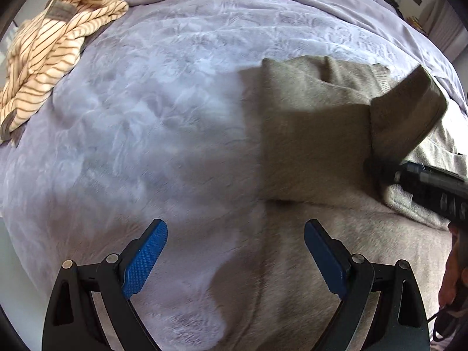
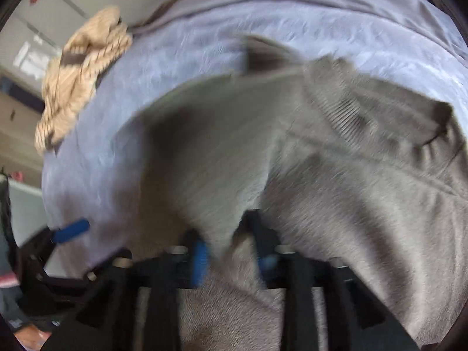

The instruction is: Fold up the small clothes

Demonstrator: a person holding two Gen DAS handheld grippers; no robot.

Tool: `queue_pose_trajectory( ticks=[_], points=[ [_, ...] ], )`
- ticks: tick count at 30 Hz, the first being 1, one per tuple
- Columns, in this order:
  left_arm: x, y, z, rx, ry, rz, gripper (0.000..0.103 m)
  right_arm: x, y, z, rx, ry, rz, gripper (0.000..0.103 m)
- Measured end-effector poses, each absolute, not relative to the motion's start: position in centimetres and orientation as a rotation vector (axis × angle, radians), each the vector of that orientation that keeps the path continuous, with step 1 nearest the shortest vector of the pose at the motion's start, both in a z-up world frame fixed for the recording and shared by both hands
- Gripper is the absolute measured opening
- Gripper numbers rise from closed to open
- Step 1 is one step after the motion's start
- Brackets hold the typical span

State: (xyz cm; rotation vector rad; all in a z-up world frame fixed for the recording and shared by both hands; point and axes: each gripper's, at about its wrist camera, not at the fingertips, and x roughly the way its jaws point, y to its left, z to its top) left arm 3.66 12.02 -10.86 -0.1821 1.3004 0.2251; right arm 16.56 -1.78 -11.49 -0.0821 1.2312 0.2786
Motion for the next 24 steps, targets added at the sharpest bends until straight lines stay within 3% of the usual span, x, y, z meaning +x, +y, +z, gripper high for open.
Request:
queue_pose_trajectory(
  ticks=[1, 4, 9, 17, 24],
  points=[
    [3.5, 12.2, -10.9, -0.183, 1.301, 0.229, 0.095, 16.0, -1.4, -11.6, -0.106, 1.232, 0.295, 0.061],
    [3.3, 12.7, -10.6, -0.191, 1.295, 0.238, 0.095, 14.3, -0.5, -11.1, -0.179, 1.224, 0.321, 0.061],
    [3.9, 12.7, -9.4, -0.211, 1.261, 0.230, 0.095, 11.1, -5.9, -7.6, -0.043, 1.178, 0.245, 0.061],
    [7.4, 9.3, -9.3, -0.178, 1.236, 0.145, 0.095, 3.1, -24.1, -6.2, 0.590, 1.111, -0.065, 0.061],
    [10.8, 5.6, -11.2, -0.116, 1.271, 0.097, 0.095, 1.1, -29.5, -9.4, 0.921, 0.965, -0.114, 0.060]
  ],
)
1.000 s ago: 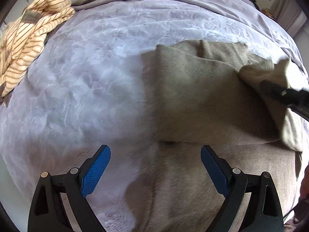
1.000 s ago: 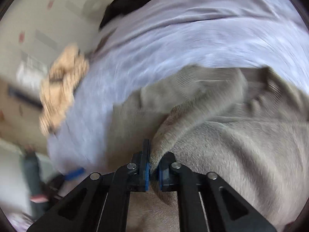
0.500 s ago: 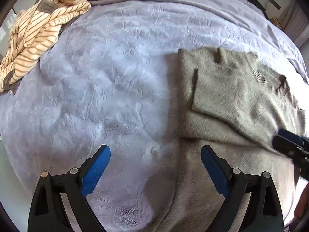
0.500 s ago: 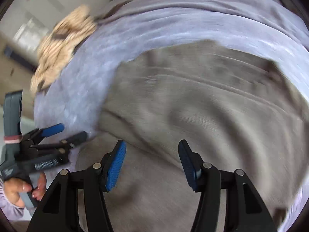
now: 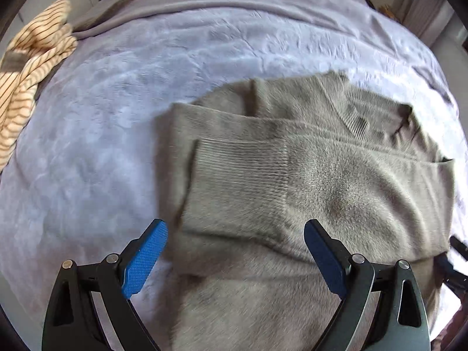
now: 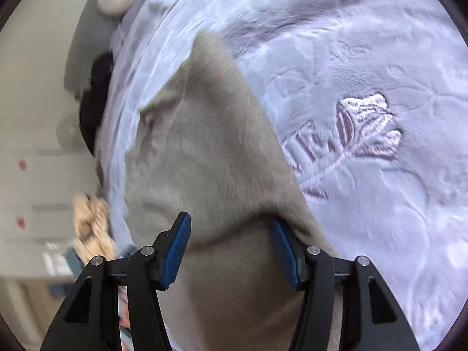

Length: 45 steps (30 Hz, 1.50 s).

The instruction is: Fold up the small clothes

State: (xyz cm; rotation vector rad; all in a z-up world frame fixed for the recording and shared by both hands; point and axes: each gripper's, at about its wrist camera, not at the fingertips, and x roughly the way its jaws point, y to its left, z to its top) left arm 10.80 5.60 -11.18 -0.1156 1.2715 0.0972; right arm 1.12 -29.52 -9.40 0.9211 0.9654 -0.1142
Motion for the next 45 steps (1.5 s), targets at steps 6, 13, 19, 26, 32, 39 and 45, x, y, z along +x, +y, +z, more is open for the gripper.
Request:
queue_pose_trajectory(
  ticks=[6, 13, 19, 26, 32, 39, 45],
  points=[
    [11.2, 3.8, -12.7, -0.047, 1.297, 0.097, 0.095, 0.0, -31.9, -8.5, 1.071, 0.772, -0.113, 0.058],
    [10.8, 3.8, -13.1, -0.037, 1.308, 0.097, 0.096, -0.3, -33.0, -9.6, 1.049, 0.902, -0.109, 0.058],
    [10.0, 6.0, -10.9, -0.064, 1.279, 0.107, 0.096, -1.4, -30.6, -5.2, 0.736, 0.976, -0.118, 0.059],
    [10.7, 5.4, -10.8, -0.061, 1.262, 0.081, 0.096, 1.7, -28.3, -3.3, 0.546, 0.969, -0.106, 0.045],
    [10.5, 5.7, -12.8, -0.026, 1.321, 0.098, 0.096, 3.8, -27.8, -7.6, 0.490, 1.132, -0.161, 0.042],
    [8.3, 5.4, -10.7, 0.039, 1.318, 0.054, 0.096, 2.0, -27.3, -6.2, 0.473, 1.143, -0.161, 0.047],
    [6.0, 4.0, -8.9, 0.020, 1.329, 0.003, 0.096, 0.8, -24.9, -4.7, 0.425, 1.166, -0.144, 0.055]
  ],
)
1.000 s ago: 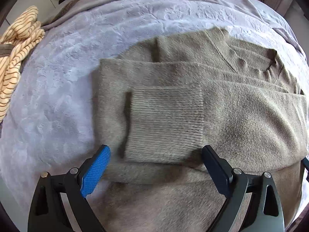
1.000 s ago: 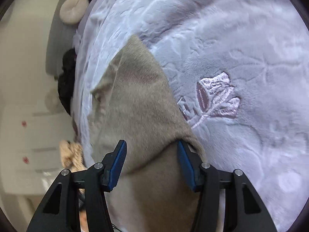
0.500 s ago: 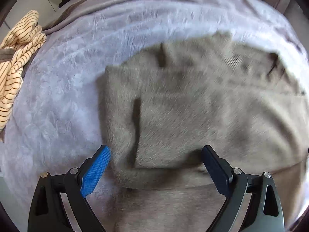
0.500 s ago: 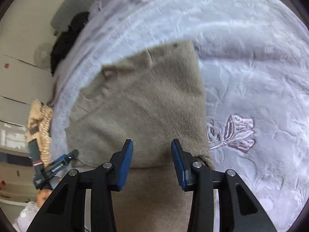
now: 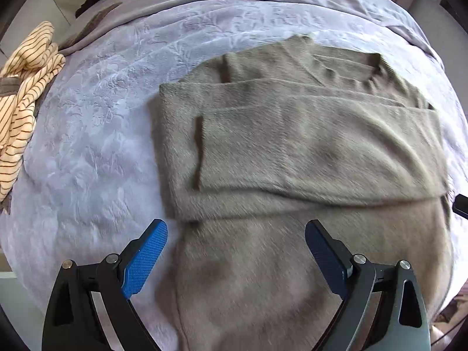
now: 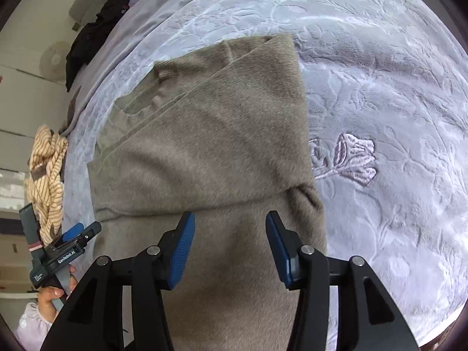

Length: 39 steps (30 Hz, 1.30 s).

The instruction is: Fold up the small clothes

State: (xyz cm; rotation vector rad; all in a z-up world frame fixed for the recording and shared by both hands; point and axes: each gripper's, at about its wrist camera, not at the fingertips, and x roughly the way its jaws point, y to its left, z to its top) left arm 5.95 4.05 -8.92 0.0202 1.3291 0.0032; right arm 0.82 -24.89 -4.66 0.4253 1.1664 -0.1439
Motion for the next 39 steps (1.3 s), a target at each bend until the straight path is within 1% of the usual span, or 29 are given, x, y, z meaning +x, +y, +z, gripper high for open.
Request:
queue_pose_trajectory(
  ticks=[3, 4, 6, 12, 23, 39],
  points=[
    [5.1, 3.4, -8.3, 0.021, 1.341, -0.019, 0.096, 0.2, -23.2, -4.2, 0.390, 1.184, -0.127, 0.056],
    [4.7, 3.1, -8.1, 0.022, 1.345, -0.025, 0.096, 0.0, -22.8, -4.1, 0.383, 1.189, -0.123, 0.061],
    [3.8, 2.5, -7.7, 0.021, 1.356, -0.039, 0.096, -0.4, -21.9, -3.9, 0.366, 1.199, -0.117, 0.066],
    [1.7, 1.2, -7.0, 0.011, 1.386, -0.073, 0.096, -2.2, -20.3, -3.5, 0.361, 1.222, -0.116, 0.069],
    [0.5, -0.7, -6.6, 0.032, 1.418, -0.105, 0.096, -3.8, -19.9, -4.2, 0.395, 1.255, -0.129, 0.070],
    [0.8, -4.5, -6.8, 0.076, 1.458, -0.092, 0.096, -4.1, -21.9, -5.1, 0.402, 1.293, -0.091, 0.070]
  ],
)
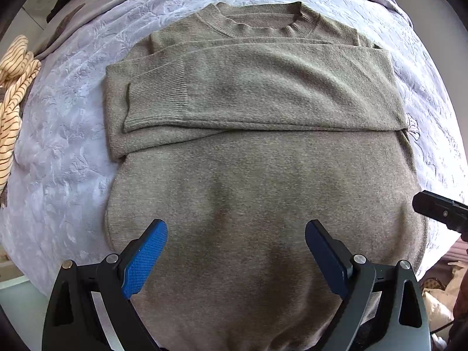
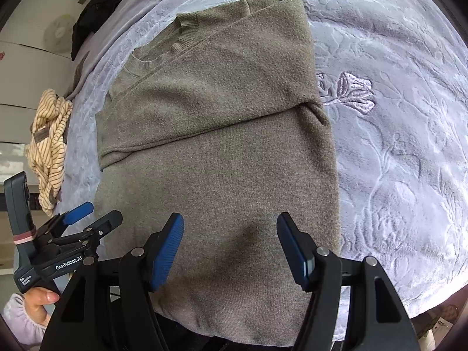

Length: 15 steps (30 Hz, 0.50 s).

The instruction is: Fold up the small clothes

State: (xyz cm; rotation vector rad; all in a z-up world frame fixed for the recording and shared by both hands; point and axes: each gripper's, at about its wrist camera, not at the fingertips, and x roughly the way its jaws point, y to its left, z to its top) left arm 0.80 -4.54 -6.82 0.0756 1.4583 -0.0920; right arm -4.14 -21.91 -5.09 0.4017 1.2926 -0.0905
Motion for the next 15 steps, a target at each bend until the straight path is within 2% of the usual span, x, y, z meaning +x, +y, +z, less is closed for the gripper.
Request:
queue_pose_trajectory(
  ticks=[15],
  points=[
    [-1.7, -7.2, -5.4, 0.034, 1.446, 0.020, 0.096, -3.7, -23.7, -4.6, 0.300, 1.338, 0.033, 0.070]
  ],
)
